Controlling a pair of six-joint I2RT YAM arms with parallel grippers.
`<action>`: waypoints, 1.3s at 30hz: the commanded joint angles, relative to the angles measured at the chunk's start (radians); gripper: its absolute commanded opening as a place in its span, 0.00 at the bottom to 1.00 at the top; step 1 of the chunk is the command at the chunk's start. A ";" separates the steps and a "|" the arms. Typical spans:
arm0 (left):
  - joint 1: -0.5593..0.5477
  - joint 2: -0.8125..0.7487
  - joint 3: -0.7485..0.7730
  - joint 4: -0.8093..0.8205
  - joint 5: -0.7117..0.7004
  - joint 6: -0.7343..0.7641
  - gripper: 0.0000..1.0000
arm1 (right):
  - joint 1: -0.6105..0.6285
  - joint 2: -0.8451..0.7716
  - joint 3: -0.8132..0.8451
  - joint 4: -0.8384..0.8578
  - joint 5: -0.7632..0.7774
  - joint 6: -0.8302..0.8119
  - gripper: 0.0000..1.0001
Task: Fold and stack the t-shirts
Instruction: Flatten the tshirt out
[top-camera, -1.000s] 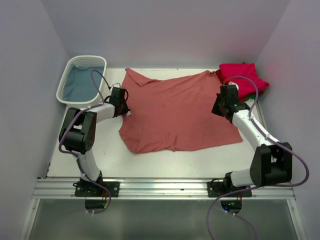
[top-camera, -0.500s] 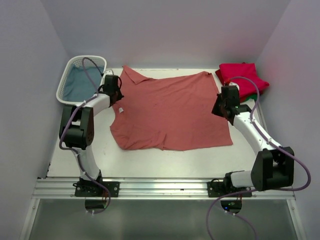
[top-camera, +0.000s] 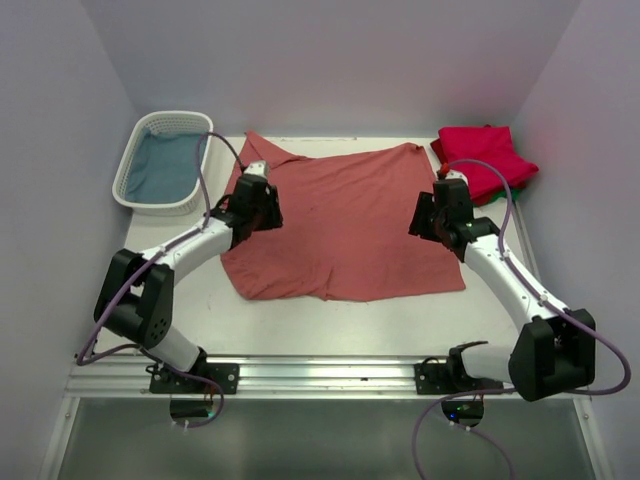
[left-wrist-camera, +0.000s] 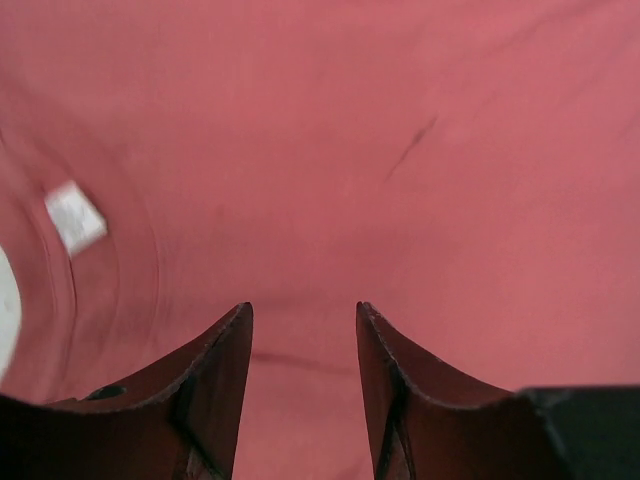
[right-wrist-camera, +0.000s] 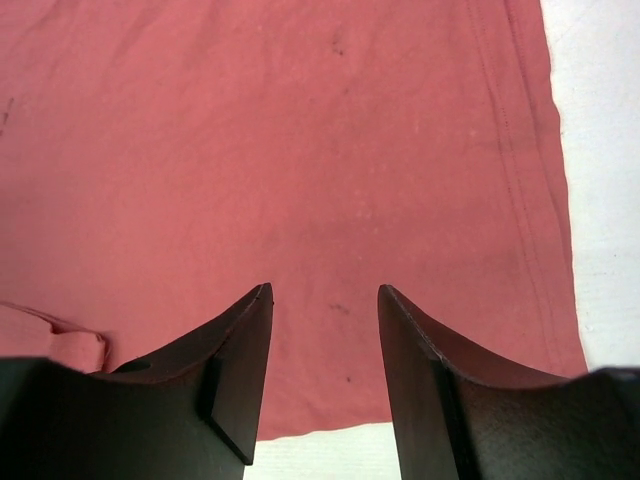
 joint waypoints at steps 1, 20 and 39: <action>-0.003 -0.055 -0.121 -0.108 0.009 -0.056 0.49 | 0.009 -0.037 -0.024 -0.003 0.008 0.004 0.50; -0.037 0.020 -0.196 0.006 0.021 0.013 0.36 | 0.016 0.021 -0.063 0.031 0.009 0.020 0.38; -0.082 -0.022 -0.167 -0.060 -0.022 0.033 0.14 | 0.017 0.012 -0.060 0.025 0.025 0.014 0.17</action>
